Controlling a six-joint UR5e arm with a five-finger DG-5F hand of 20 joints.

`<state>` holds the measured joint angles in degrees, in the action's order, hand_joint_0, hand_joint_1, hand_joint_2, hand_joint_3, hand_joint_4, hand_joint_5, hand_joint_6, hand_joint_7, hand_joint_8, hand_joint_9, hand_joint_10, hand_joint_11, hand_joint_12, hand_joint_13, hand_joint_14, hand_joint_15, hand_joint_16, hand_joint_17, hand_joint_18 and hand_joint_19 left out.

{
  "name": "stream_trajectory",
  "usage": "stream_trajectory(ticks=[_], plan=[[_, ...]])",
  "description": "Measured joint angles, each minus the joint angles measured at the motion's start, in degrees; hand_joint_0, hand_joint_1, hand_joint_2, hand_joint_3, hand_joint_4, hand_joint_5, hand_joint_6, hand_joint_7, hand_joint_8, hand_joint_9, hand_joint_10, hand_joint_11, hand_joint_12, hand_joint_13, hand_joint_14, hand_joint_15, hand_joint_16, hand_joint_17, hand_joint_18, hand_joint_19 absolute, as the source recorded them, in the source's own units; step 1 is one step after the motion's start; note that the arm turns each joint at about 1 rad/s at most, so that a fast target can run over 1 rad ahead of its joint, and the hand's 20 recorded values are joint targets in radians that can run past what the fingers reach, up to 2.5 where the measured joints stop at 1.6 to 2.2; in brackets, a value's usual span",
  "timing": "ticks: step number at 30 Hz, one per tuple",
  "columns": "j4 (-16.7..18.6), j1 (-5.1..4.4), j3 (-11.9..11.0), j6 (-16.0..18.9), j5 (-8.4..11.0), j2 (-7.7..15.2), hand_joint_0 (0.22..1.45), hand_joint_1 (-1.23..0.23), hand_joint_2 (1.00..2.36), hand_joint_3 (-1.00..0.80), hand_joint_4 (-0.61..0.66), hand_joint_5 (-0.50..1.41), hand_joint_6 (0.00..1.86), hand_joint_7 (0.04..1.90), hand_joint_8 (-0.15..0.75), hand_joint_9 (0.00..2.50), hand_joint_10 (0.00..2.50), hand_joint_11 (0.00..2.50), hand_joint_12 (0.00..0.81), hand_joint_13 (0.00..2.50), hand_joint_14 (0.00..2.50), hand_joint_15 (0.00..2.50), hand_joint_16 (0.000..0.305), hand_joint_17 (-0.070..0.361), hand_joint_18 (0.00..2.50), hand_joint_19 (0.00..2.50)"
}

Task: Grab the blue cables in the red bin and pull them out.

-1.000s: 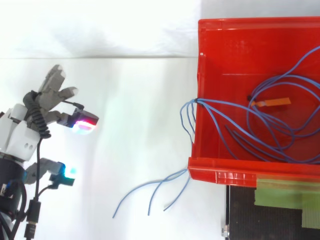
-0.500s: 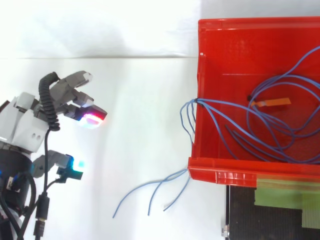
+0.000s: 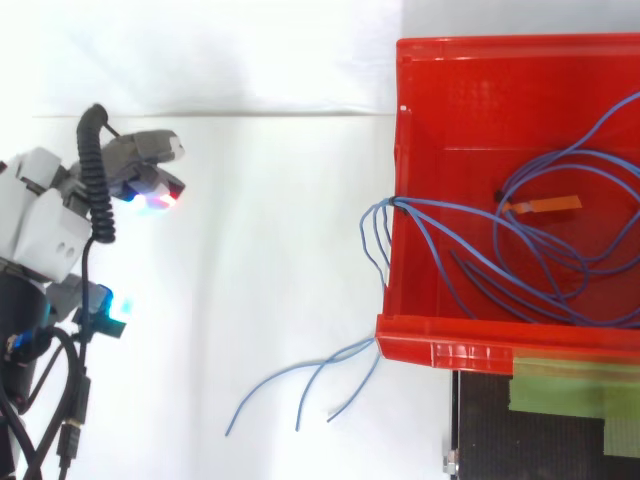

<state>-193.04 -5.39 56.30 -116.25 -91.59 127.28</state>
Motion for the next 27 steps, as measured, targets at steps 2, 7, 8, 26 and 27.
stream_trajectory(ticks=[2,7,8,26,27], plan=[[1.5,0.25,0.0,-0.5,-0.56,0.0,0.58,-0.96,1.00,-1.00,0.24,0.55,0.00,0.70,0.365,0.67,0.02,0.99,0.463,0.54,0.01,0.43,0.067,0.150,0.47,0.38],[6.7,1.20,0.0,-6.3,-2.46,0.0,0.59,-0.98,1.00,-1.00,0.18,0.51,0.08,0.70,0.342,0.56,0.02,0.90,0.449,0.39,0.01,0.32,0.066,0.149,0.38,0.36],[7.4,1.35,0.0,-7.6,-2.63,0.0,0.60,-0.98,1.00,-1.00,0.18,0.50,0.09,0.70,0.341,0.56,0.02,0.90,0.449,0.37,0.01,0.30,0.066,0.148,0.38,0.35],[14.3,5.86,3.9,-20.5,-3.81,0.0,0.66,-1.02,1.00,-1.00,0.14,0.52,0.19,0.68,0.315,0.50,0.02,0.80,0.421,0.27,0.01,0.23,0.062,0.138,0.29,0.32],[14.3,6.17,4.1,-21.1,-4.12,0.0,0.66,-1.03,1.00,-1.00,0.15,0.52,0.21,0.68,0.314,0.50,0.02,0.79,0.420,0.27,0.01,0.23,0.061,0.138,0.29,0.31]])
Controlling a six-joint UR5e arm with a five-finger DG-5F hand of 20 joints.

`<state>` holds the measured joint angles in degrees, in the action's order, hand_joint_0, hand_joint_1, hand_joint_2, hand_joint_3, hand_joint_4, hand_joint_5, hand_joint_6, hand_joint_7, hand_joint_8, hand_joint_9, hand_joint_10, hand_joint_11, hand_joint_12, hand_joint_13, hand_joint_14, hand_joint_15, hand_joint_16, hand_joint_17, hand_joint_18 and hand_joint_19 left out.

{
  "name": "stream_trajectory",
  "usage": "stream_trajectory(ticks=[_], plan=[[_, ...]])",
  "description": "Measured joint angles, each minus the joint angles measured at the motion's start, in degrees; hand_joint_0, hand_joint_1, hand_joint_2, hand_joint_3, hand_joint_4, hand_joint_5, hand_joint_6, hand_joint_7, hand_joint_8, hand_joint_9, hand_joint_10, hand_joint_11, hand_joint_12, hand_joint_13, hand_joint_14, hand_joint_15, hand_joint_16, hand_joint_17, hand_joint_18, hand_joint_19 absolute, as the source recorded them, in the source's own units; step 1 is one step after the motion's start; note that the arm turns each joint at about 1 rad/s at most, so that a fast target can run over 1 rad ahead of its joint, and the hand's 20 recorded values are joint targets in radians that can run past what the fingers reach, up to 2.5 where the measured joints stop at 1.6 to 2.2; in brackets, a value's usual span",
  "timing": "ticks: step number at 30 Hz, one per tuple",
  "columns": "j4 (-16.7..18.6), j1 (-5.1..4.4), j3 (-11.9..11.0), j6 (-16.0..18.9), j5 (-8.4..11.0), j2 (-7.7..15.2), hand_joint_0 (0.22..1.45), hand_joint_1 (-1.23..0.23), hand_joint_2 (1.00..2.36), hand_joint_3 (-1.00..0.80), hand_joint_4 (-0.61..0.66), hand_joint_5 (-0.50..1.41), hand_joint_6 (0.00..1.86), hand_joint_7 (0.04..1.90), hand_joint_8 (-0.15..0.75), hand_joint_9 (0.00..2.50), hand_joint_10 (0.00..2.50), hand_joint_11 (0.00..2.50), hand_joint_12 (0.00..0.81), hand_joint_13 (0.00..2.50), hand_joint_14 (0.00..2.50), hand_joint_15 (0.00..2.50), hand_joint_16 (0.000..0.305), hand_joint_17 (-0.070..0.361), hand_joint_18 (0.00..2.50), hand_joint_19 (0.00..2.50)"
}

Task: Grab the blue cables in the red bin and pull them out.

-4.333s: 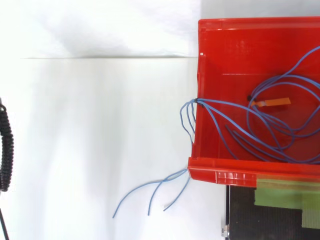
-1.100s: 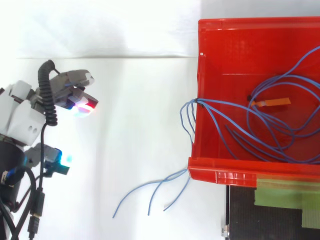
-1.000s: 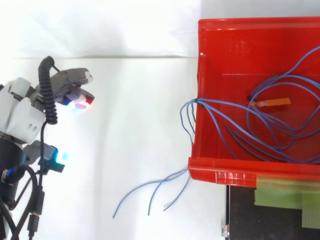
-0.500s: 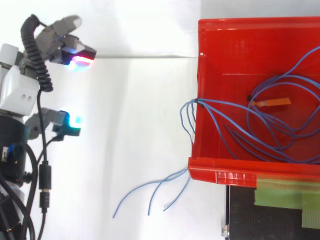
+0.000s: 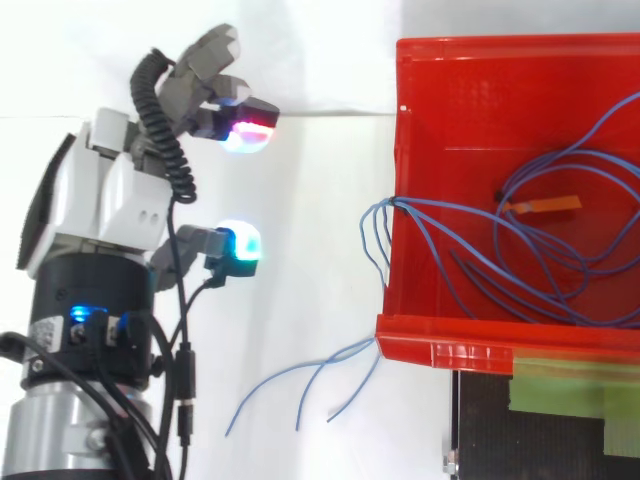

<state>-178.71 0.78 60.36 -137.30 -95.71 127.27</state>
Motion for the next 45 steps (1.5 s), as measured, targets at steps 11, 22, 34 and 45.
stream_trajectory(ticks=[11,22,34,45], plan=[[-3.0,2.04,0.3,-4.2,-0.61,0.0,0.70,-1.04,1.00,-1.00,0.12,0.57,0.37,0.63,0.307,0.54,0.02,0.78,0.408,0.28,0.01,0.22,0.058,0.131,0.28,0.31],[-1.7,2.18,1.3,-6.9,-0.62,0.0,0.71,-1.05,1.00,-1.00,0.11,0.66,0.22,0.71,0.302,0.56,0.02,0.78,0.402,0.28,0.01,0.22,0.057,0.128,0.28,0.31],[2.6,2.17,4.1,-8.5,-0.80,0.0,0.70,-1.06,1.00,-1.00,0.01,0.84,0.00,0.80,0.280,0.57,0.02,0.70,0.395,0.28,0.01,0.22,0.056,0.127,0.27,0.32],[4.2,2.58,4.2,-11.7,-1.79,0.0,0.70,-1.05,1.00,-1.00,0.03,0.86,0.00,0.78,0.277,0.58,0.02,0.70,0.391,0.28,0.01,0.22,0.056,0.126,0.27,0.32]])
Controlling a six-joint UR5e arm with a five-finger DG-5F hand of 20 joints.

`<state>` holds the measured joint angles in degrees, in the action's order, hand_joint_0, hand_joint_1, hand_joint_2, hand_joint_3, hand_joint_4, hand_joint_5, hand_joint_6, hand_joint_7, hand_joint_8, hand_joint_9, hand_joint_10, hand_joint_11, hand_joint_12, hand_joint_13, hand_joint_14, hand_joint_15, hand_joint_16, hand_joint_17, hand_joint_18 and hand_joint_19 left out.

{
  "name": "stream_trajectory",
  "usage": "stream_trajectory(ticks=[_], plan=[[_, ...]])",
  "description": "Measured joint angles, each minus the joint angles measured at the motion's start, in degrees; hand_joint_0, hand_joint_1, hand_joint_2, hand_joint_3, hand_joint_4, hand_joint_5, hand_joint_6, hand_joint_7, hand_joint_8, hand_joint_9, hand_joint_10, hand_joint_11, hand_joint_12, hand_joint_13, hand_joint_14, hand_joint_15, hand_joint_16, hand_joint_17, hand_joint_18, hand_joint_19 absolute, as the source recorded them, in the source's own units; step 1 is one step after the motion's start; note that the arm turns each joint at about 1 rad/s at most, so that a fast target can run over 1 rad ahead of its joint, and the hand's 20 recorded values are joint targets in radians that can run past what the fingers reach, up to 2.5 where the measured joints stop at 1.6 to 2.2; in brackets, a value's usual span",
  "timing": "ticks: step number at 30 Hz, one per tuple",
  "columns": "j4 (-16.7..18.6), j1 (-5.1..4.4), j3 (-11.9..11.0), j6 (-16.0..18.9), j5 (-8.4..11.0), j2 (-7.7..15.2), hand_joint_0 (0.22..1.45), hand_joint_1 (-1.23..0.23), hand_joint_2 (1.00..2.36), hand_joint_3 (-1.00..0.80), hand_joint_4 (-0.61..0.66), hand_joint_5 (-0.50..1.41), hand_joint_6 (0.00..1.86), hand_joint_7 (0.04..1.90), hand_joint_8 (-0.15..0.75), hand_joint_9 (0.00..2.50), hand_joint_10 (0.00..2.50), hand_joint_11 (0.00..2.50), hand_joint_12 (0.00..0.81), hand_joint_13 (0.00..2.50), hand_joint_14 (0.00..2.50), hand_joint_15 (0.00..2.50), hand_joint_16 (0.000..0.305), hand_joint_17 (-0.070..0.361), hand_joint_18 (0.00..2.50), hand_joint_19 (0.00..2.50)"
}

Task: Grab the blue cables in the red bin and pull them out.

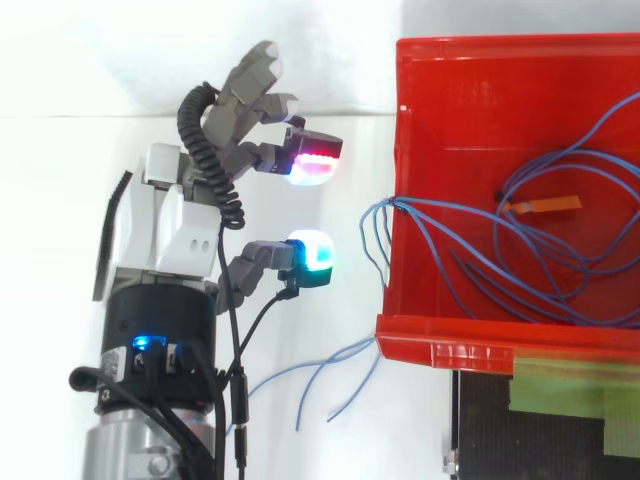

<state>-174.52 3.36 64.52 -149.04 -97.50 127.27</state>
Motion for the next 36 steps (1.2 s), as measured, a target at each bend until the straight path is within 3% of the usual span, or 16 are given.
stream_trajectory(ticks=[30,36], plan=[[-0.5,0.89,0.0,-4.6,-0.15,0.0,0.70,-1.04,1.00,-1.00,0.05,0.86,0.01,0.76,0.280,0.58,0.02,0.66,0.390,0.28,0.01,0.22,0.056,0.125,0.27,0.32],[-0.2,1.55,0.0,-5.2,-0.23,0.0,0.70,-1.04,1.00,-1.00,0.04,0.86,0.01,0.76,0.277,0.58,0.02,0.66,0.390,0.28,0.01,0.22,0.055,0.125,0.26,0.32]])
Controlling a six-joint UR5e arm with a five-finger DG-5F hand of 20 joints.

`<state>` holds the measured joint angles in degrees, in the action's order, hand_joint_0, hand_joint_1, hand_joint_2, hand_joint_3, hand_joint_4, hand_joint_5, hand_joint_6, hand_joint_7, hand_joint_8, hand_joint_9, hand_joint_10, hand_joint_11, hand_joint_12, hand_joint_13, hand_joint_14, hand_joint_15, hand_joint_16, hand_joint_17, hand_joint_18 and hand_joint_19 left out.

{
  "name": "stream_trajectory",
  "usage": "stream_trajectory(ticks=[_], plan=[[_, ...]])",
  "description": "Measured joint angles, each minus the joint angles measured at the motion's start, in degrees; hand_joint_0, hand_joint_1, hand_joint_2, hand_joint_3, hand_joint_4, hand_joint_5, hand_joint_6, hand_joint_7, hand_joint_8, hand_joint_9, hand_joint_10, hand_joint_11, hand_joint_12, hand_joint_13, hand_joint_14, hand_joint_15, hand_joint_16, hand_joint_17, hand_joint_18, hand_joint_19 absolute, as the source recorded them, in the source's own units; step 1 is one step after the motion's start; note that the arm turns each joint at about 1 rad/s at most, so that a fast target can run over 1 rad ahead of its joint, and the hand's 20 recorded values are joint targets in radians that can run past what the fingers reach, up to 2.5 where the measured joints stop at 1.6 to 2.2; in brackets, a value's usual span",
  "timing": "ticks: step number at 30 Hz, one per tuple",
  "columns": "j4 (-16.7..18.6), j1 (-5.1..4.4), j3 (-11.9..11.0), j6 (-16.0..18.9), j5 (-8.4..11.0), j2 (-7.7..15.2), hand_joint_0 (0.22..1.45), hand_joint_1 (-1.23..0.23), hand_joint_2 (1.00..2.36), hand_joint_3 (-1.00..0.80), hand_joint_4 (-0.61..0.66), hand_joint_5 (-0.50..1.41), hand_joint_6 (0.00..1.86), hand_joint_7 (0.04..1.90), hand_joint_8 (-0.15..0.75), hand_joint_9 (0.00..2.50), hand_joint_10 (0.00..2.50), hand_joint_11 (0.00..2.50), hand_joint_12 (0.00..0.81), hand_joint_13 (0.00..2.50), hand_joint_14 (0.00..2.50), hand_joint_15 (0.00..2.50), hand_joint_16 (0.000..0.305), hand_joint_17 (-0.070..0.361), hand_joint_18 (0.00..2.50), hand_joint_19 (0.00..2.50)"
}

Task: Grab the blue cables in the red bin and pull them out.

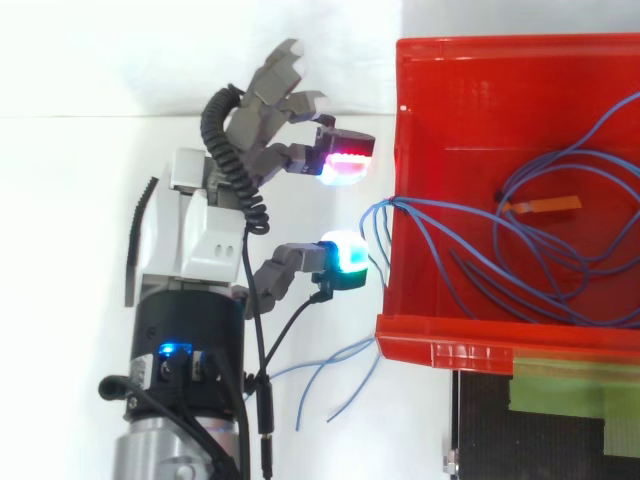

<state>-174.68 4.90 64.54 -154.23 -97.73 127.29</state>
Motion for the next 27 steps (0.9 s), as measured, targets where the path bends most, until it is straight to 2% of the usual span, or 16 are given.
stream_trajectory(ticks=[6,14,20,27], plan=[[-0.6,0.47,0.0,-0.1,-0.24,0.0,0.70,-1.04,1.00,-1.00,0.05,0.86,0.01,0.76,0.277,0.58,0.02,0.66,0.389,0.28,0.01,0.22,0.055,0.124,0.27,0.32],[-1.1,0.53,0.7,-0.2,-0.27,0.0,0.70,-1.04,1.00,-1.00,0.05,0.86,0.01,0.76,0.276,0.59,0.02,0.65,0.389,0.29,0.01,0.21,0.055,0.124,0.27,0.32],[1.0,0.54,2.3,-0.3,-0.27,0.0,0.70,-1.04,1.00,-1.00,0.04,0.86,0.01,0.76,0.275,0.59,0.02,0.66,0.388,0.28,0.01,0.22,0.055,0.124,0.27,0.32],[2.6,0.55,2.5,-0.2,-0.28,0.0,0.71,-1.04,1.00,-1.00,0.05,0.87,0.01,0.76,0.278,0.60,0.02,0.66,0.387,0.28,0.01,0.22,0.055,0.123,0.27,0.32]])
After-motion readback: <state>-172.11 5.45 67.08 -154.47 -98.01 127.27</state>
